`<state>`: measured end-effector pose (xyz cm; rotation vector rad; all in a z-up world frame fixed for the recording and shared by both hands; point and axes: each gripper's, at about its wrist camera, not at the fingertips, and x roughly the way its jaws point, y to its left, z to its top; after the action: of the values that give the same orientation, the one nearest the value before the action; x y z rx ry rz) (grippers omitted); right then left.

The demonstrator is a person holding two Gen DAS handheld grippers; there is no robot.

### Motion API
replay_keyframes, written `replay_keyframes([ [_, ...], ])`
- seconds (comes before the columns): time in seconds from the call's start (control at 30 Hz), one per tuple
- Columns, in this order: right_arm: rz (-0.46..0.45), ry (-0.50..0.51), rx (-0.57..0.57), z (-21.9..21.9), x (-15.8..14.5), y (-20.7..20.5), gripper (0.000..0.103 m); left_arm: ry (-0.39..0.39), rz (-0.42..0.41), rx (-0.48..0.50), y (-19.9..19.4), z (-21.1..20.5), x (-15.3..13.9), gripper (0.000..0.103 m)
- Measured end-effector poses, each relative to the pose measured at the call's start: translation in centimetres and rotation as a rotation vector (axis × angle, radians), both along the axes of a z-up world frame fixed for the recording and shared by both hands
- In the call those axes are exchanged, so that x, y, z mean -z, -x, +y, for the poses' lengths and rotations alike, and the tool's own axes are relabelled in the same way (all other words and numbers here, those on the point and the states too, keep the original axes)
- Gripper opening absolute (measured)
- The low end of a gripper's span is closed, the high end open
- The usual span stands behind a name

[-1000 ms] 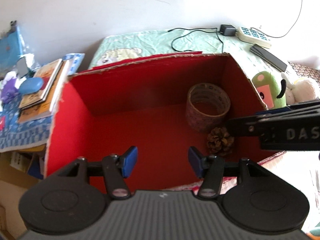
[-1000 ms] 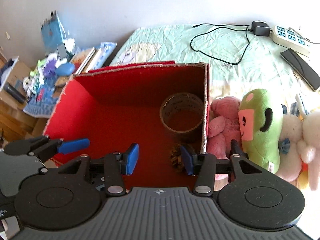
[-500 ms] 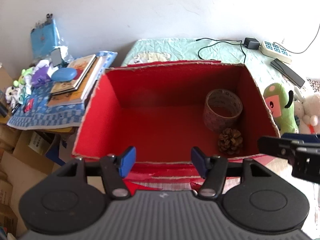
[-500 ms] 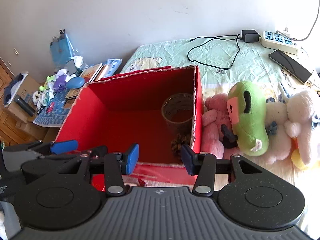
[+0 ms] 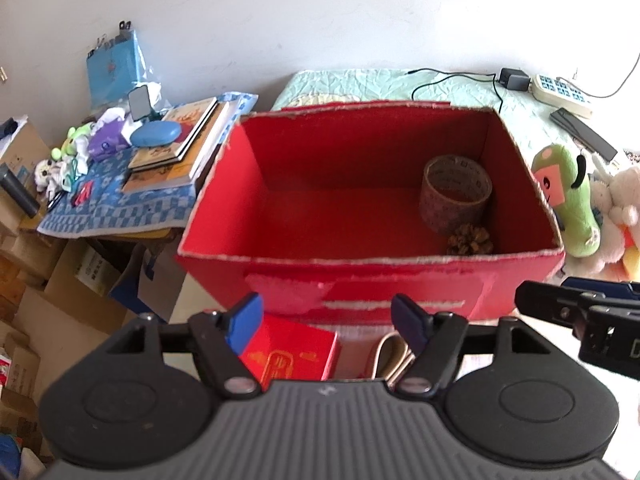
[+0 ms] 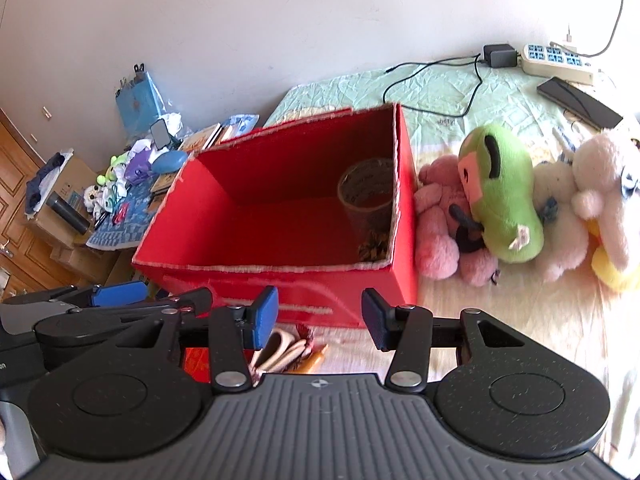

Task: Organize objects
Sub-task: 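Move the right gripper back toward the orange gourd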

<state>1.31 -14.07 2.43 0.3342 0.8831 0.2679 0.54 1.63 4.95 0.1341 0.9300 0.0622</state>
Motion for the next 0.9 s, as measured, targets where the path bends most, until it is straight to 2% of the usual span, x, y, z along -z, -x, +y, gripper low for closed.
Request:
replay_keyframes([
  [0.6,0.147,-0.087,-0.029,0.7,3.9,1.7,0.048,-0.033,0.079,0.006,2.3,0.4,3.2,0.077],
  [0.73,0.173,-0.106,-0.034,0.9,4.5,1.6,0.042,-0.037,0.094,0.008,2.5,0.4,3.7,0.077],
  [0.9,0.200,-0.144,-0.038,0.7,5.3,1.4,0.041,-0.040,0.112,0.012,2.4,0.7,4.4,0.077],
])
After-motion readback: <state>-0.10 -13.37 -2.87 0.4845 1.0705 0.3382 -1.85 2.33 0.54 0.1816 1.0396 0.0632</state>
